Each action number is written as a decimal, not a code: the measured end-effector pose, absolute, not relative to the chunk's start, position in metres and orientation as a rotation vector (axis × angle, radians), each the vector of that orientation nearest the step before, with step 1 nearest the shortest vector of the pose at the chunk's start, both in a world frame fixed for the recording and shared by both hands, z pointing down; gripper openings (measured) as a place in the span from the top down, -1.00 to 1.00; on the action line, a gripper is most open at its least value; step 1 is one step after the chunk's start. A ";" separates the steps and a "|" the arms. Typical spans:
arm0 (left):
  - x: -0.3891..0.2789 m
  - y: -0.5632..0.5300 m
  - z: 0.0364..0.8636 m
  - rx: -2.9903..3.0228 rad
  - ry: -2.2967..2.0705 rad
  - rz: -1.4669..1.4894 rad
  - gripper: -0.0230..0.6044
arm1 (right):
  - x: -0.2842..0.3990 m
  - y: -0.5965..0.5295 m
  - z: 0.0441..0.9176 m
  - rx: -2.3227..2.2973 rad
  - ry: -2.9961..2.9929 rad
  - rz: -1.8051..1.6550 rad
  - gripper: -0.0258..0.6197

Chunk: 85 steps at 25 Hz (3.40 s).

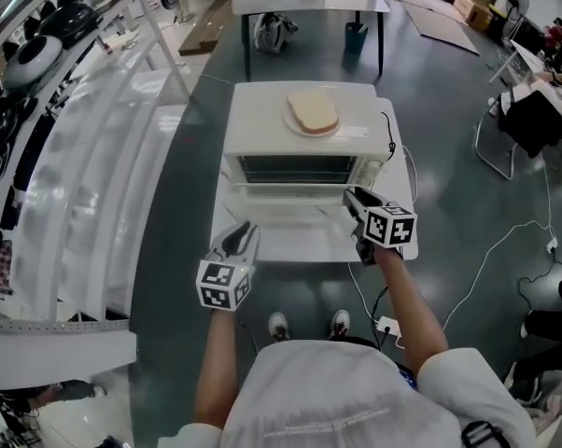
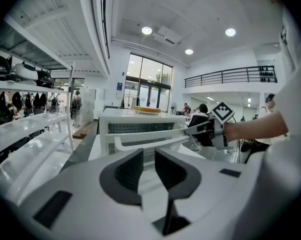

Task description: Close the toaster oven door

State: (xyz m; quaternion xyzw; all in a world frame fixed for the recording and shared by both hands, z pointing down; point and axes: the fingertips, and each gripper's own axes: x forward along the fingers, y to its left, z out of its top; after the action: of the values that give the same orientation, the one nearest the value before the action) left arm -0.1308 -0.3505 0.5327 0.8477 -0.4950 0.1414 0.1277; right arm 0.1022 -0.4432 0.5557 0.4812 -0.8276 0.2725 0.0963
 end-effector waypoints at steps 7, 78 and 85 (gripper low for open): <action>-0.127 -0.371 0.525 2.480 -1.438 0.398 0.69 | 0.106 -0.482 0.540 1.437 -2.489 0.874 0.57; -0.073 -0.368 0.323 2.925 -1.584 0.317 0.86 | 0.126 -0.381 0.336 1.355 -2.394 -0.227 0.87; -0.078 -0.365 0.317 2.922 -1.621 0.303 0.86 | 0.117 -0.383 0.330 1.309 -2.419 -0.271 0.87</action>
State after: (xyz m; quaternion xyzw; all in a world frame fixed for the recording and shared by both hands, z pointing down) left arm -0.0779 -0.3649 0.3173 0.8659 -0.4803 0.0899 -0.1069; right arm 0.1173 -0.3828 0.3305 0.4653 -0.8597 -0.0961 0.1878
